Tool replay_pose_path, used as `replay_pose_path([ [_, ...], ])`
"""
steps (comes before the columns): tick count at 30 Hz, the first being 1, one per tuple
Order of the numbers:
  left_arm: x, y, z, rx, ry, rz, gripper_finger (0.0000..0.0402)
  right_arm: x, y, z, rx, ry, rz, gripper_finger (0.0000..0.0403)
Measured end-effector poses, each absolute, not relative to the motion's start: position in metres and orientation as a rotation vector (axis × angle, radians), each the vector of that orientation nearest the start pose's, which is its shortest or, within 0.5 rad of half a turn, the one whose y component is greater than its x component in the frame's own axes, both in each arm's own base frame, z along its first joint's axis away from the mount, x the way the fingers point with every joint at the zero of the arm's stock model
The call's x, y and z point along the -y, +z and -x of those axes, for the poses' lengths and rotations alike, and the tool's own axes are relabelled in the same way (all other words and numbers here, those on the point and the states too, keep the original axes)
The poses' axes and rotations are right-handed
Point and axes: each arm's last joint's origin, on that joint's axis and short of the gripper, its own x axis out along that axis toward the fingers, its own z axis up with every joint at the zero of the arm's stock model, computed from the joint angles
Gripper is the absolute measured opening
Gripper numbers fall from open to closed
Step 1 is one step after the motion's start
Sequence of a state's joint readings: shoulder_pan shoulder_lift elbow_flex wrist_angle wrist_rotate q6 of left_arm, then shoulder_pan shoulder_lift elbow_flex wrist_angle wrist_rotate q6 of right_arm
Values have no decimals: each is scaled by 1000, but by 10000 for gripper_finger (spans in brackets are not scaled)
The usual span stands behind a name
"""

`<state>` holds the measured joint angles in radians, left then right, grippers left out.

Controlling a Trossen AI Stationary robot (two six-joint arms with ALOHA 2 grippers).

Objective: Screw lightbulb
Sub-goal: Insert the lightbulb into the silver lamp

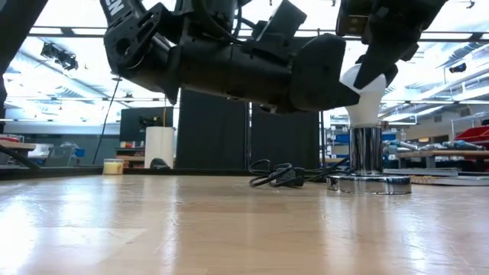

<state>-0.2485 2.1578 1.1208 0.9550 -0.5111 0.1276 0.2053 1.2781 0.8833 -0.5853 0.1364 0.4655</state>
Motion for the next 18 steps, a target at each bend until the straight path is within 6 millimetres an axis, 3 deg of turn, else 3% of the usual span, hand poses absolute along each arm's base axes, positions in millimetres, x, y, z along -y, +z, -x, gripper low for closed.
replay_pose_path([
  [9, 94, 136, -430, -138, 255, -165, 149, -46, 237, -240, -978, -173, -266, 315],
  [18, 94, 126, -427, -196, 266, -27, 149, -46, 236, -239, -989, -149, -218, 315],
])
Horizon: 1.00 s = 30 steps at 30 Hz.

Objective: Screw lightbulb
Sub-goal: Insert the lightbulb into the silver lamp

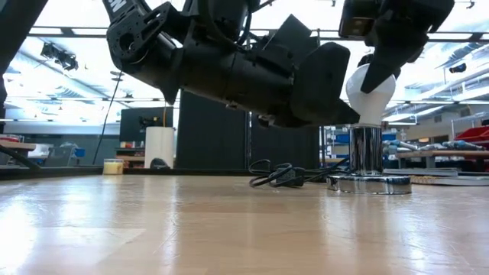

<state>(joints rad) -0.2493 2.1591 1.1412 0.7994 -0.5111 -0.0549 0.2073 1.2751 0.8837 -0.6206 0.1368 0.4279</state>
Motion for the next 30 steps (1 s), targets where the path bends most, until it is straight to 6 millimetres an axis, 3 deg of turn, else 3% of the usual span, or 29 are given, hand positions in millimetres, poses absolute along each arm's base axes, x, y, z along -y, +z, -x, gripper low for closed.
replay_pose_path([
  [9, 88, 118, -427, -236, 322, 50, 154, -43, 230, -243, -1022, -125, -82, 315],
  [14, 88, 118, -427, -233, 318, 31, 154, -43, 220, -256, -1112, -111, -15, 315],
  [20, 88, 117, -427, -248, 304, 27, 154, -45, 221, -270, -1154, -85, 50, 309],
  [30, 89, 115, -426, -270, 274, 23, 154, -47, 224, -266, -1193, -26, 118, 308],
])
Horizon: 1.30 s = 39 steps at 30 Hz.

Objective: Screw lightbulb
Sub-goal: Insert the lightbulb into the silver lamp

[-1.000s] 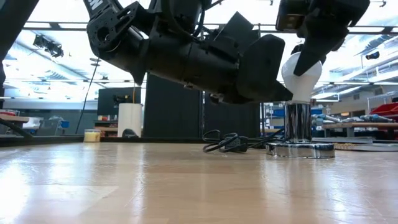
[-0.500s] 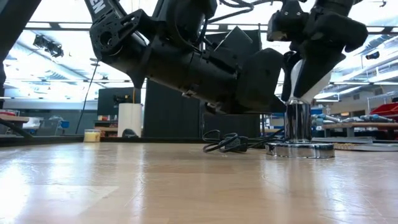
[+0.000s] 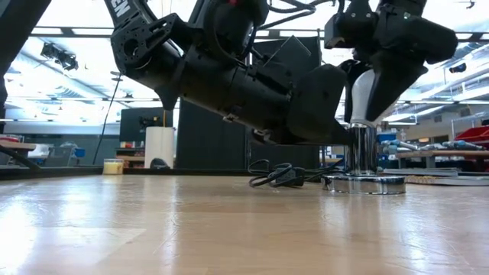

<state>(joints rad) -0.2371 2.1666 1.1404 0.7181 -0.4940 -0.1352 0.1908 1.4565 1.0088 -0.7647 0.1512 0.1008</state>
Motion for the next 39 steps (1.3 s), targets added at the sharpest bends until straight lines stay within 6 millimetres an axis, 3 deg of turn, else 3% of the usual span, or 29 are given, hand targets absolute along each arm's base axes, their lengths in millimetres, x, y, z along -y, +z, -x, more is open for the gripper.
replay_pose_path([
  [12, 90, 115, -426, -274, 245, 20, 154, -48, 221, -266, -1188, 60, 251, 304],
  [23, 90, 115, -426, -282, 239, 0, 154, -49, 219, -265, -1184, 122, 312, 245],
  [33, 100, 113, -424, -301, 169, 16, 154, -45, 253, -275, -1156, 156, 263, 265],
  [39, 129, 117, -417, -251, 165, 9, 154, -46, 271, -278, -1238, 161, 238, 255],
])
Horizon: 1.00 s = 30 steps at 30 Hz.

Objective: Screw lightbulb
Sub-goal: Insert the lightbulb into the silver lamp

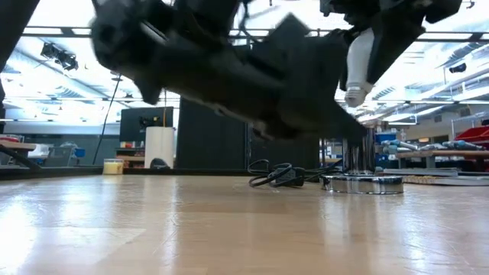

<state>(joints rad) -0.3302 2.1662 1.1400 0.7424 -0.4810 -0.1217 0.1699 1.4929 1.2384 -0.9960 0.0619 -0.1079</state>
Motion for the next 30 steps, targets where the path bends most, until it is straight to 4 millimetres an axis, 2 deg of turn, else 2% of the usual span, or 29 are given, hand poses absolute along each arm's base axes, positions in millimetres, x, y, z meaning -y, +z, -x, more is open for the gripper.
replay_pose_path([
  [4, 159, 124, -405, -194, 239, -111, 148, -48, 266, -289, -1292, 184, 259, 264],
  [7, 169, 125, -398, -172, 299, -155, 142, -48, 257, -296, -1331, 216, 270, 266],
  [12, 163, 111, -379, -121, 304, -71, 136, -48, 245, -300, -1382, 242, 296, 260],
  [20, 146, 92, -350, -76, 316, 18, 136, -47, 245, -300, -1382, 296, 399, 268],
  [26, 136, 86, -337, -54, 328, 74, 136, -42, 234, -305, -1426, 329, 429, 261],
  [30, 135, 86, -335, -47, 330, 84, 136, -41, 226, -310, -1450, 360, 458, 261],
])
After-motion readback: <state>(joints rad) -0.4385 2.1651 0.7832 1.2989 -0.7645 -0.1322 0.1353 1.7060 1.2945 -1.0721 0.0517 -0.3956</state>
